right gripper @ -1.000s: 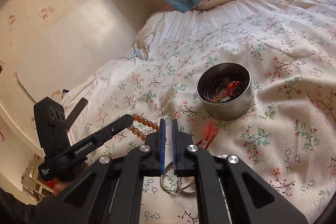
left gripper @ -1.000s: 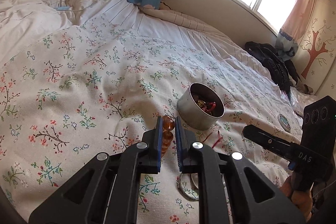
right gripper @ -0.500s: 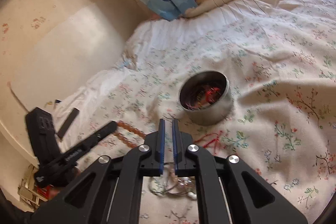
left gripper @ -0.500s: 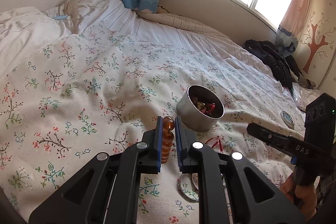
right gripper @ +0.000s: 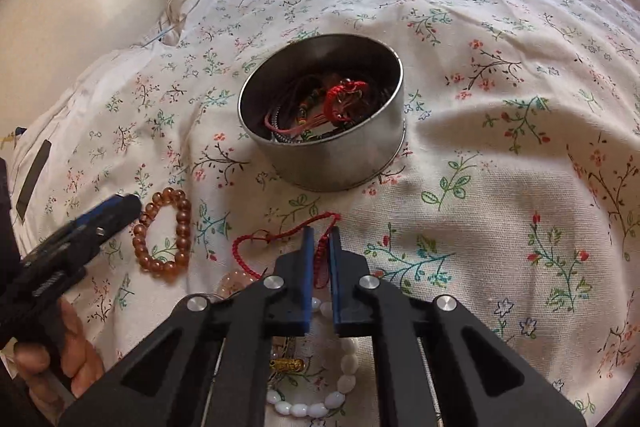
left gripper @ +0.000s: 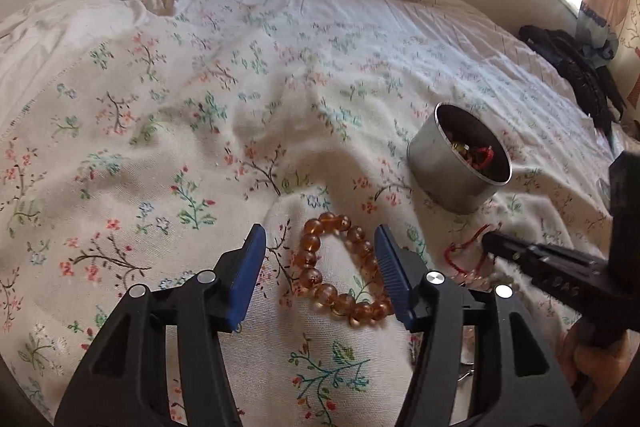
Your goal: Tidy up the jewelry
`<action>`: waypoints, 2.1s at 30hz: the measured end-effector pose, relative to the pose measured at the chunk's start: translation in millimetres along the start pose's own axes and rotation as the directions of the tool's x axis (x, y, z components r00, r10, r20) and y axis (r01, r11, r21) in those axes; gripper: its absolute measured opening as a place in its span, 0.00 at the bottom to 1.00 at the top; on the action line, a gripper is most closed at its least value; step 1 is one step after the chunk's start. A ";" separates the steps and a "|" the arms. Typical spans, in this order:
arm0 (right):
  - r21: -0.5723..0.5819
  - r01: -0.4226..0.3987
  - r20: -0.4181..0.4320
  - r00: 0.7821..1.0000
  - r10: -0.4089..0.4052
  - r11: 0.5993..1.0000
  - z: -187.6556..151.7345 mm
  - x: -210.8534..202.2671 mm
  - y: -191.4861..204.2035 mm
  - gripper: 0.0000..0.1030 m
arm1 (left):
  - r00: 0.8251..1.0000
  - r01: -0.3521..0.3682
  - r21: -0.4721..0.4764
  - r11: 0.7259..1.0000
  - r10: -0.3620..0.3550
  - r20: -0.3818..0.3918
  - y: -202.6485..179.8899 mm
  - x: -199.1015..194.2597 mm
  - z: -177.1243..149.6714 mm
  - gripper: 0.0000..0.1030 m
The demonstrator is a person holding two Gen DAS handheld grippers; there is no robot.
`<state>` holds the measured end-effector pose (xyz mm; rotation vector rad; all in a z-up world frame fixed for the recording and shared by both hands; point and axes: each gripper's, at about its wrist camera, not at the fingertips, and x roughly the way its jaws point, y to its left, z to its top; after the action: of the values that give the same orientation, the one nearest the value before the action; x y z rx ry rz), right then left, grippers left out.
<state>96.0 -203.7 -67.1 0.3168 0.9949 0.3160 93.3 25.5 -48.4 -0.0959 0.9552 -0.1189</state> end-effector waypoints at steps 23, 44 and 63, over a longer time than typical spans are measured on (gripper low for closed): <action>-0.125 0.121 -0.051 0.990 -0.128 0.985 -1.1 21.7 16.2 0.24 | 0.960 0.191 0.038 0.981 -0.195 0.203 -22.1 -58.5 3.9 0.10; 0.046 -0.294 0.406 0.879 0.252 0.955 17.8 -100.8 -8.1 0.04 | 0.939 0.227 0.105 0.968 -0.246 0.241 -60.4 -68.7 16.6 0.10; 0.052 -0.353 0.451 0.843 0.293 0.934 57.3 -81.0 -9.7 0.04 | 0.911 0.282 0.106 0.954 -0.301 0.283 -86.9 -60.4 57.3 0.10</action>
<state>105.0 -251.5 19.9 0.6535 0.5113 0.4630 100.6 -50.1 44.8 -0.1934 0.6308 -0.4008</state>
